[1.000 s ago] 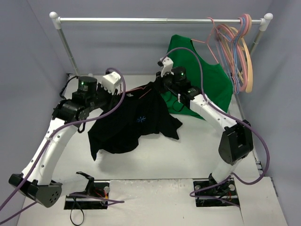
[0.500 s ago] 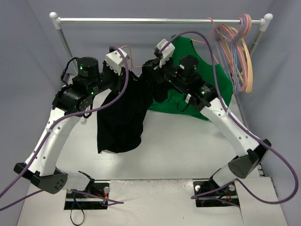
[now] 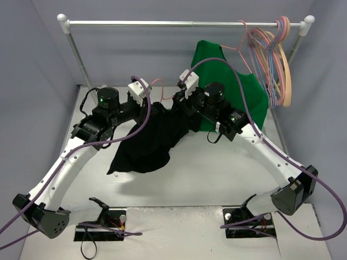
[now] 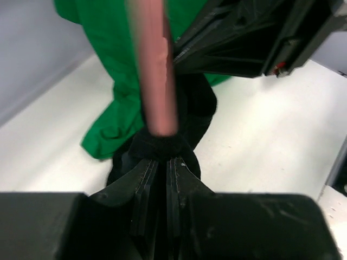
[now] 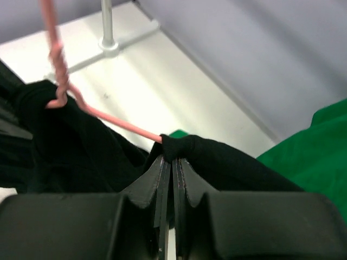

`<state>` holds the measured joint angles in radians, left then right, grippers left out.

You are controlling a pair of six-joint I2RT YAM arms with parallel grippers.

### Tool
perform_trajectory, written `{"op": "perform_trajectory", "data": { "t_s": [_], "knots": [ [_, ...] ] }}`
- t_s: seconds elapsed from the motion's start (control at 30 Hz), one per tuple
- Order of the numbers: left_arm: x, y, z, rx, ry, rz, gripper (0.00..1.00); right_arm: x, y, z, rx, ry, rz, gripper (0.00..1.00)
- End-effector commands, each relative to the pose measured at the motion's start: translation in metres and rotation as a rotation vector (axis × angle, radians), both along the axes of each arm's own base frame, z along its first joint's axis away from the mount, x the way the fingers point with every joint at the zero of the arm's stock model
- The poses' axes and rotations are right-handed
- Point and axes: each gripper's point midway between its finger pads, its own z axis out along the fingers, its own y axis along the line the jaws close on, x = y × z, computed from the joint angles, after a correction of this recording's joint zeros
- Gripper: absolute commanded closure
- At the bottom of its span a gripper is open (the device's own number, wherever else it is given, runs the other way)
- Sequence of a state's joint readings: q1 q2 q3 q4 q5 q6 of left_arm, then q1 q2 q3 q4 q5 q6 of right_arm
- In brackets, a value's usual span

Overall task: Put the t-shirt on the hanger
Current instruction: Place tshirt on hanger

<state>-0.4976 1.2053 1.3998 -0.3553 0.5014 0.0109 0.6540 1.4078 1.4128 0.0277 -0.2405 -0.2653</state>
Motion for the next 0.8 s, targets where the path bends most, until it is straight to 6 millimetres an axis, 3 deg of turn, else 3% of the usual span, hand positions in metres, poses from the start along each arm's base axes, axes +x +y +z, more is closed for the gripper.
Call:
{"op": "perform_trajectory", "data": {
  "t_s": [0.0, 0.03, 0.23, 0.5, 0.77],
  "knots": [
    [-0.020, -0.012, 0.064, -0.181, -0.194, -0.103, 1.00, 0.001, -0.008, 0.042, 0.071, -0.120, -0.023, 0.98],
    [-0.023, -0.013, 0.051, -0.183, -0.167, -0.110, 1.00, 0.001, -0.007, 0.039, 0.067, -0.111, -0.018, 0.98],
    [-0.027, -0.012, 0.032, -0.244, -0.163, -0.106, 1.00, -0.007, -0.002, 0.023, 0.045, -0.044, 0.028, 0.91],
    [-0.016, -0.003, 0.005, -0.248, -0.118, -0.055, 1.00, -0.006, -0.012, 0.011, 0.003, 0.029, 0.047, 0.71],
    [-0.006, 0.013, 0.001, -0.279, -0.099, -0.016, 1.00, -0.007, -0.030, 0.053, 0.051, 0.009, 0.140, 0.46]
  ]
}}
